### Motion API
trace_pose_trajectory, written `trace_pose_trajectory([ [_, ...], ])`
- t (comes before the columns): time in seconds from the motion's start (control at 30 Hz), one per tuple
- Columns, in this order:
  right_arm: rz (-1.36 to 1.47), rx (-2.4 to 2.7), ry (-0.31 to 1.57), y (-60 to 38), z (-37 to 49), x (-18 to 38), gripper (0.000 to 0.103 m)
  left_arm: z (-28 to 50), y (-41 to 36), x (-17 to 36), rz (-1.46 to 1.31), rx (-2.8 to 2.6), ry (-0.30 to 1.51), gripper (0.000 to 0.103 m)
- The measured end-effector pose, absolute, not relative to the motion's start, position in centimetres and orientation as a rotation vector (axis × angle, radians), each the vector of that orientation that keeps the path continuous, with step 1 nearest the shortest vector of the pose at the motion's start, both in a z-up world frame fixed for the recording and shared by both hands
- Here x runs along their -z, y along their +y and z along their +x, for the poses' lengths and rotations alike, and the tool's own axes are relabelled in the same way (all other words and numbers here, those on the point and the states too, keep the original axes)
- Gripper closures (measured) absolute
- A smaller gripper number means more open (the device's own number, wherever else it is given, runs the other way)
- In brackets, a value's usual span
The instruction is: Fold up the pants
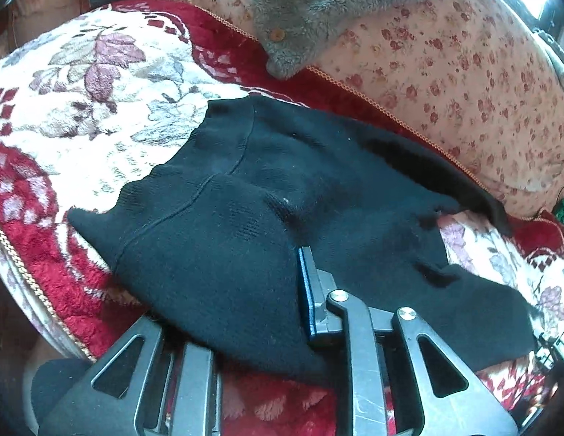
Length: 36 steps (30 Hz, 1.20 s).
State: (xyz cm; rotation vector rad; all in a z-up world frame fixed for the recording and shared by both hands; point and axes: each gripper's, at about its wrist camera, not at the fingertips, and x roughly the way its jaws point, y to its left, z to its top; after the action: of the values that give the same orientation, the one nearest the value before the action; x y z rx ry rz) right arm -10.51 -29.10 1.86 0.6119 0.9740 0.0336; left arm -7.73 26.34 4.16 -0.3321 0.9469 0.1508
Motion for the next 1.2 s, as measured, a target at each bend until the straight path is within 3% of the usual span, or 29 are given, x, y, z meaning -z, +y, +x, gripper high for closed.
trace_pose_trajectory([
  [0.3,0.461,0.089,1.009,-30.5,-13.2,-4.3,0.053,-11.1,26.8,-5.7,-0.323,-0.171,0.959,0.077],
  [0.63,0.409,0.021,0.853,-29.8,-13.6,-9.4,0.053,-13.0,26.5,-10.4,-0.264,-0.195,0.855,0.077],
  [0.8,0.365,-0.126,0.842,-25.5,-10.3,-9.4,0.053,-11.2,24.9,-11.7,-0.251,-0.121,0.809,0.058],
  [0.97,0.326,-0.24,0.875,-21.3,-5.8,-8.2,0.053,-7.6,22.5,-11.0,-0.245,-0.05,0.833,0.058],
  [1.2,0.476,-0.325,0.947,-19.7,-0.1,-5.5,0.053,-2.1,19.9,-8.7,-0.338,0.015,0.901,0.058],
])
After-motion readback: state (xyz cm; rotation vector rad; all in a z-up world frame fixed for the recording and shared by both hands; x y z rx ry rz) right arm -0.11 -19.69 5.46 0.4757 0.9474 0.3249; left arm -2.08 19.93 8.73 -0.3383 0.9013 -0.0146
